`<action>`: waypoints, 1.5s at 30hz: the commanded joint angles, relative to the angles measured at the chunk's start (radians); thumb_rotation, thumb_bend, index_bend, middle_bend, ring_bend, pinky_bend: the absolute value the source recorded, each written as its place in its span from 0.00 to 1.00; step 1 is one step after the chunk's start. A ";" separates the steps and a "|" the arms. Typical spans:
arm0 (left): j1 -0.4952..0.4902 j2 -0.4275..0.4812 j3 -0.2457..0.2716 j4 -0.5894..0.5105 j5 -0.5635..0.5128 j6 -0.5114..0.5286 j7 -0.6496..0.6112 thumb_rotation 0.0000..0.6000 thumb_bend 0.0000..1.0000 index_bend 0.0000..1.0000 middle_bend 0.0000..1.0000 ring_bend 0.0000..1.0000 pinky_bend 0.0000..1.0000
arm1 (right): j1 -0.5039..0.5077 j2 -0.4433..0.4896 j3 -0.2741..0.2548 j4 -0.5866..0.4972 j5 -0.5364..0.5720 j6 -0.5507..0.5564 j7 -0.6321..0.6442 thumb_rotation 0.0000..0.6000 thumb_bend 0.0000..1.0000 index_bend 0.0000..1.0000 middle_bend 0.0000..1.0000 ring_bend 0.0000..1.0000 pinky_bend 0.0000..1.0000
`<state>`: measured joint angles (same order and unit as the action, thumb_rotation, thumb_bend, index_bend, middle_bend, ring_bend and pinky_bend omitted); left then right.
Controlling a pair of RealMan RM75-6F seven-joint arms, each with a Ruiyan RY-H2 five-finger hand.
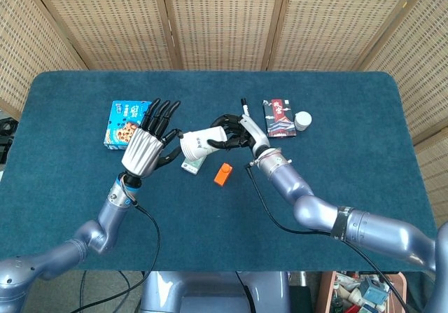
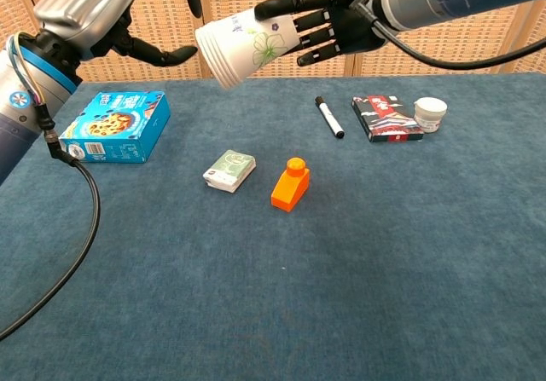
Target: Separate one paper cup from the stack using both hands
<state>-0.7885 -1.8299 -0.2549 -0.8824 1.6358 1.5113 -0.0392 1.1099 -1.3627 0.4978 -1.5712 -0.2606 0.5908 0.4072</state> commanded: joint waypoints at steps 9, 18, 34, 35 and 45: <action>-0.023 -0.029 0.007 0.044 -0.014 0.002 -0.011 1.00 0.38 0.55 0.00 0.00 0.00 | -0.003 0.004 0.003 -0.006 0.003 -0.001 -0.007 1.00 0.59 0.56 0.60 0.50 0.67; -0.040 -0.062 -0.001 0.071 -0.027 0.019 -0.010 1.00 0.43 0.58 0.00 0.00 0.00 | -0.011 0.017 0.006 -0.009 -0.001 -0.014 -0.007 1.00 0.61 0.56 0.60 0.50 0.67; -0.028 -0.062 0.017 0.078 -0.037 0.049 -0.023 1.00 0.52 0.67 0.00 0.00 0.00 | -0.046 0.042 0.007 0.010 -0.045 -0.046 0.007 1.00 0.61 0.56 0.60 0.50 0.67; -0.021 -0.059 0.019 0.076 -0.039 0.056 -0.028 1.00 0.52 0.67 0.00 0.00 0.00 | -0.053 0.047 0.007 0.014 -0.052 -0.052 0.009 1.00 0.61 0.56 0.60 0.50 0.67; 0.058 0.007 0.044 0.081 -0.049 0.110 -0.081 1.00 0.52 0.67 0.00 0.00 0.00 | -0.143 0.100 0.015 0.054 -0.126 -0.111 0.060 1.00 0.61 0.56 0.61 0.50 0.67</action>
<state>-0.7413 -1.8334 -0.2182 -0.8052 1.5866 1.6143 -0.1134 0.9775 -1.2707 0.5117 -1.5228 -0.3764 0.4870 0.4600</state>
